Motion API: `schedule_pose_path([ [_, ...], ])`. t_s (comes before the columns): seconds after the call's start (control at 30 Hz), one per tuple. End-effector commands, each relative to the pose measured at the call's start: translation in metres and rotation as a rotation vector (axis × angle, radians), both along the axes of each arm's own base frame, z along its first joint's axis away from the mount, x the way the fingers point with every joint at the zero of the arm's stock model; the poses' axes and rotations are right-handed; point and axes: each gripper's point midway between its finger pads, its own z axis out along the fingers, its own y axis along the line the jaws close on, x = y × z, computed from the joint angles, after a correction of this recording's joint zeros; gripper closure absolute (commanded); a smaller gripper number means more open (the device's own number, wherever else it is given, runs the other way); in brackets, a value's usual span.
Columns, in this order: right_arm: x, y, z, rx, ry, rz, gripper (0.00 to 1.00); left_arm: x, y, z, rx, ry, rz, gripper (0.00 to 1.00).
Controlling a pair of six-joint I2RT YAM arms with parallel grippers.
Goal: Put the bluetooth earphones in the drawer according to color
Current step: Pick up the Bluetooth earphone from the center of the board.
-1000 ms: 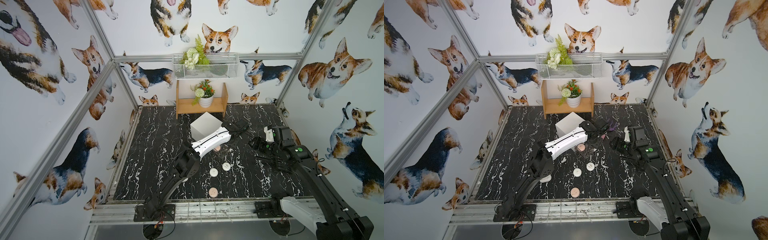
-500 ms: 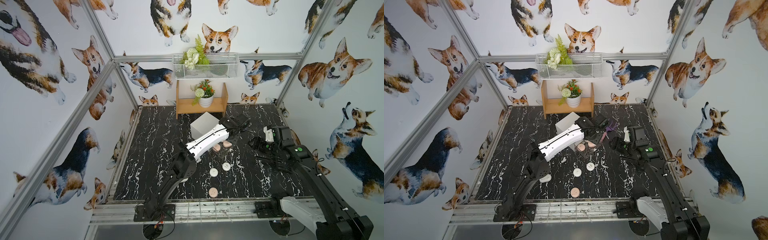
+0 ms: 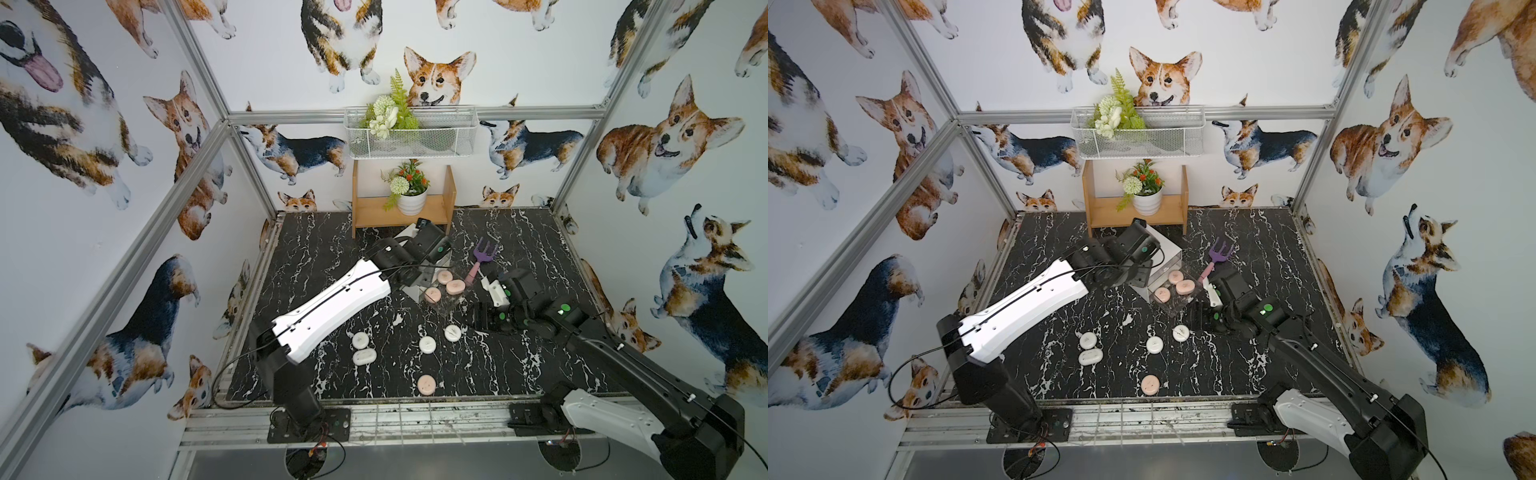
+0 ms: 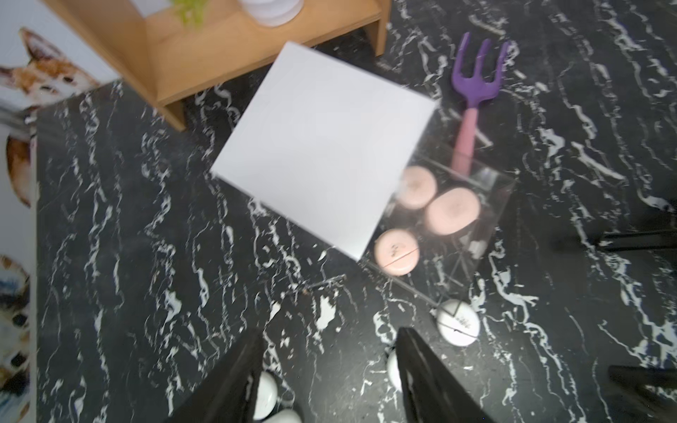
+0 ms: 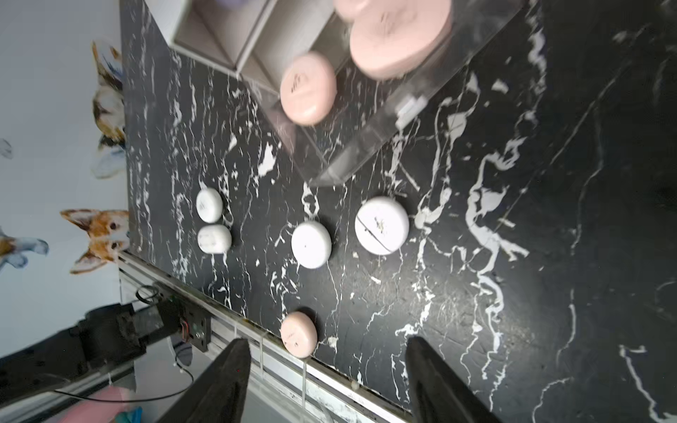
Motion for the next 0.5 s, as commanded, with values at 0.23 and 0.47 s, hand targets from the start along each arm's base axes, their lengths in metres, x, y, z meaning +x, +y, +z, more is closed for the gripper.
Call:
schedule_pose_path([
  [0.23, -0.056, 0.062, -0.06, -0.092, 0.1, 0.1, 0.25, -0.044, 0.104, -0.031, -0.128, 0.032, 0.235, 0.32],
  [0.47, -0.074, 0.09, -0.09, -0.155, 0.132, 0.163, 0.23, -0.061, 0.143, -0.048, -0.15, 0.071, 0.306, 0.3],
])
